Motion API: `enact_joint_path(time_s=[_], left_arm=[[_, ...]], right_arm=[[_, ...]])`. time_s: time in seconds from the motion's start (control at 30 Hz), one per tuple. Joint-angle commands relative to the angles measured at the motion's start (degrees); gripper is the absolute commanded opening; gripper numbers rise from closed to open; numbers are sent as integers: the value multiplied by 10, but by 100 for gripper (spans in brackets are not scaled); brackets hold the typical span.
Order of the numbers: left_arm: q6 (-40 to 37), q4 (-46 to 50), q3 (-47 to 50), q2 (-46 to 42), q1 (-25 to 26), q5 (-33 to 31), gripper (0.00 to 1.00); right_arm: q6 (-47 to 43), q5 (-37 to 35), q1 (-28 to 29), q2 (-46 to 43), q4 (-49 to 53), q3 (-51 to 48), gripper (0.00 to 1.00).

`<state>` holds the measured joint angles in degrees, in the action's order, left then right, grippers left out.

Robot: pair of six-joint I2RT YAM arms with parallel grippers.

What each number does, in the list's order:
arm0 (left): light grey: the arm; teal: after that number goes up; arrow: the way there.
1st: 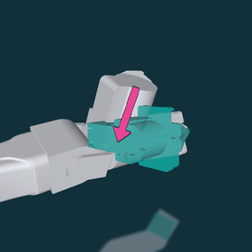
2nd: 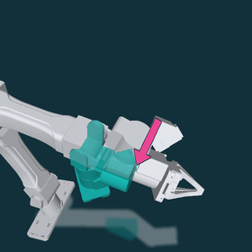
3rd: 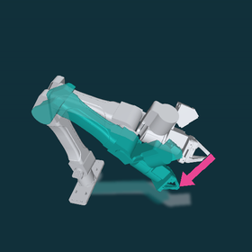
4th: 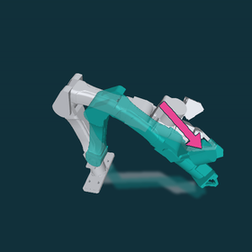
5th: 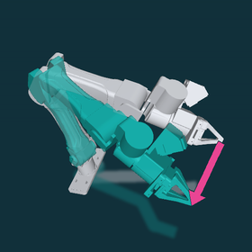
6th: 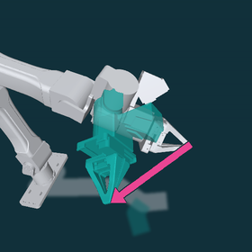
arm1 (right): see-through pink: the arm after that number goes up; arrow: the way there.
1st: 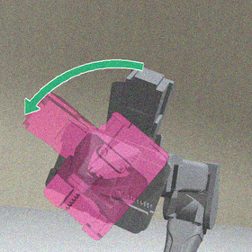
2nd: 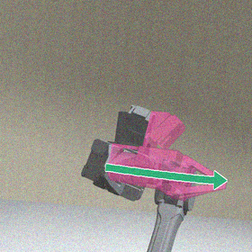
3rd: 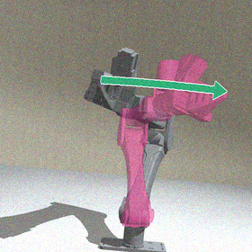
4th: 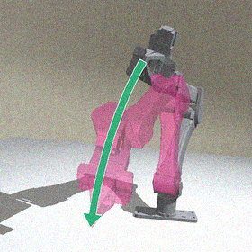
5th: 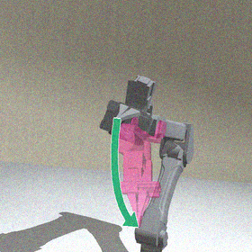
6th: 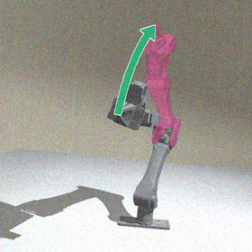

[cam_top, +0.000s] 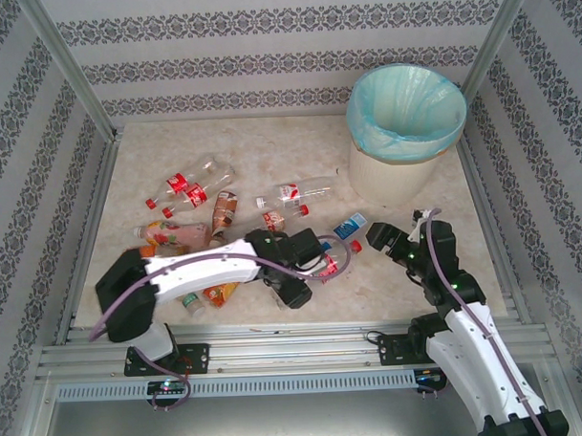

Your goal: Put the plastic bottles in the bin

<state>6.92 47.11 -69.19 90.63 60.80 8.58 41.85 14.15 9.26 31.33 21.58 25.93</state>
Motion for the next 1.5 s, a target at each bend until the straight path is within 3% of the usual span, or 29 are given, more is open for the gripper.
enact_joint_path(time_s=[0.0, 0.07, 0.1, 0.23, 0.37, 0.53, 0.67, 0.87, 1.03, 1.47], left_arm=[[-61, -22, 17, -86, 8, -12, 39], [-70, -77, 32, -138, 7, -62, 16], [-69, -110, 43, -159, 7, -88, 12], [-156, -218, 67, -226, 2, -92, 12], [-209, -286, 51, -218, -8, -103, 0], [-212, -424, 104, -201, -10, -112, 0], [-212, -503, 166, -210, -13, -107, 0], [-199, -526, 204, -245, -13, -106, 0], [-176, -531, 205, -240, -13, -144, 0], [-156, -515, 195, -233, -13, -141, 0]], right_arm=[[-11, 60, 7, -17, -67, 40, 88], [-20, 87, 8, -23, -113, 68, 89], [-27, 91, 9, -25, -124, 85, 89], [-74, 75, 12, -25, -135, 176, 91], [-118, 103, 14, -7, -150, 244, 92], [-146, 173, 15, 24, -131, 295, 89], [-152, 185, 16, 47, -112, 308, 81], [-151, 246, 24, 79, -87, 330, 70], [-162, 269, 45, 80, -78, 333, 68], [-233, 205, 136, 87, -34, 336, 56]])
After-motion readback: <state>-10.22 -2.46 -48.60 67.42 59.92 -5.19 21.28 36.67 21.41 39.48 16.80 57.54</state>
